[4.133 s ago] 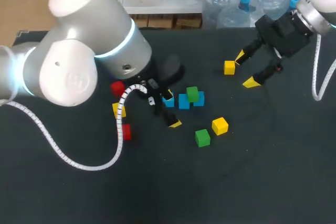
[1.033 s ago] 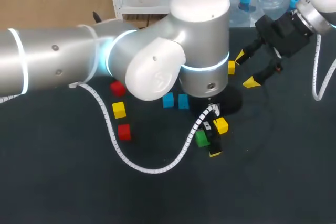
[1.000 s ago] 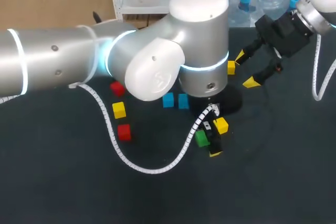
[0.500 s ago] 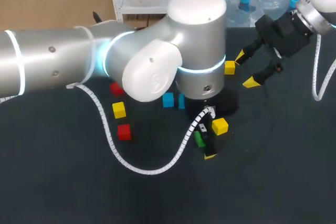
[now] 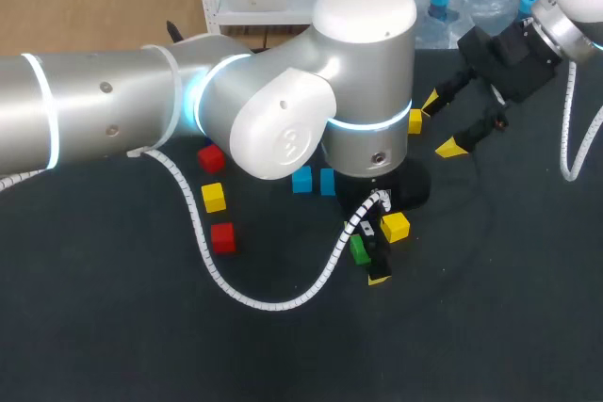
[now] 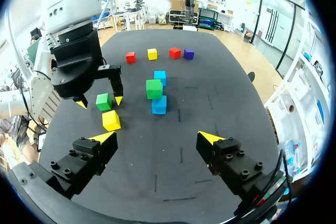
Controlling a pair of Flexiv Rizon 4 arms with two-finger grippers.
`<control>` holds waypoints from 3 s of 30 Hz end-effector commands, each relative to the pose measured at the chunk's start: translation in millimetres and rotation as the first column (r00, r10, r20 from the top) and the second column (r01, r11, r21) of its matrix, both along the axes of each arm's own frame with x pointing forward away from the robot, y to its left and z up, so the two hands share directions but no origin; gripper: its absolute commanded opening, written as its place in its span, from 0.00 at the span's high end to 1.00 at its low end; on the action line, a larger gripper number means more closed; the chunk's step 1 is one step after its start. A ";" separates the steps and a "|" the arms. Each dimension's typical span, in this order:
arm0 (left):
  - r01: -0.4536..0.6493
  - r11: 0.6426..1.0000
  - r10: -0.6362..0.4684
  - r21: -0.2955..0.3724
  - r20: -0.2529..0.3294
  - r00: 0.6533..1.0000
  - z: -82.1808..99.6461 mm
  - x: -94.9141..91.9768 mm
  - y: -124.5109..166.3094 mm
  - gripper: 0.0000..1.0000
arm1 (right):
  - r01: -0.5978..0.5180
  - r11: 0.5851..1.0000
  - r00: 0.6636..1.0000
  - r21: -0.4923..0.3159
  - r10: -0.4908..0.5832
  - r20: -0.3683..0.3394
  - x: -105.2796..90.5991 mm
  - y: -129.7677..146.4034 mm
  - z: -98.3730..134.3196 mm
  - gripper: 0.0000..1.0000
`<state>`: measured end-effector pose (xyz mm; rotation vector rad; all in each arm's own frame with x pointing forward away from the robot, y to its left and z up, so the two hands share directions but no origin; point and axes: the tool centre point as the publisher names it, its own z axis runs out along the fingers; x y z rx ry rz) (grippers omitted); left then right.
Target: Place the blue cubes, place green cubes on the blue cubes, place the yellow cubes on the green cubes, then place the red cubes on the yellow cubes, and place purple cube on the red cubes.
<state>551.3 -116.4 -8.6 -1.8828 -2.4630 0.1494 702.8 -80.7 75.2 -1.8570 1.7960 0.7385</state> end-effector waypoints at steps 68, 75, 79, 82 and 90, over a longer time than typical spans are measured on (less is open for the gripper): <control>0.107 0.994 -0.107 0.010 0.098 0.989 46.8 114.5 82.6 1.00 | 0.000 1.000 1.000 0.001 0.000 0.001 0.0 0.1 -0.3 0.00; 0.135 0.991 -0.136 0.014 0.100 0.986 44.7 132.2 76.4 1.00 | 0.000 1.000 1.000 0.001 0.000 0.001 0.0 0.1 -0.3 0.00; 0.144 0.990 -0.144 0.014 0.098 0.985 41.7 138.9 73.9 1.00 | 0.000 1.000 1.000 0.001 0.000 0.001 0.0 0.1 -0.3 0.00; 0.150 0.989 -0.151 0.018 0.095 0.984 40.8 141.0 73.0 1.00 | 0.000 1.000 1.000 0.001 0.000 0.001 0.0 0.1 -0.3 0.00; 0.155 0.985 -0.160 0.073 0.078 0.984 37.6 141.9 70.4 1.00 | 0.000 1.000 1.000 0.001 0.000 0.001 0.0 0.1 -0.3 0.00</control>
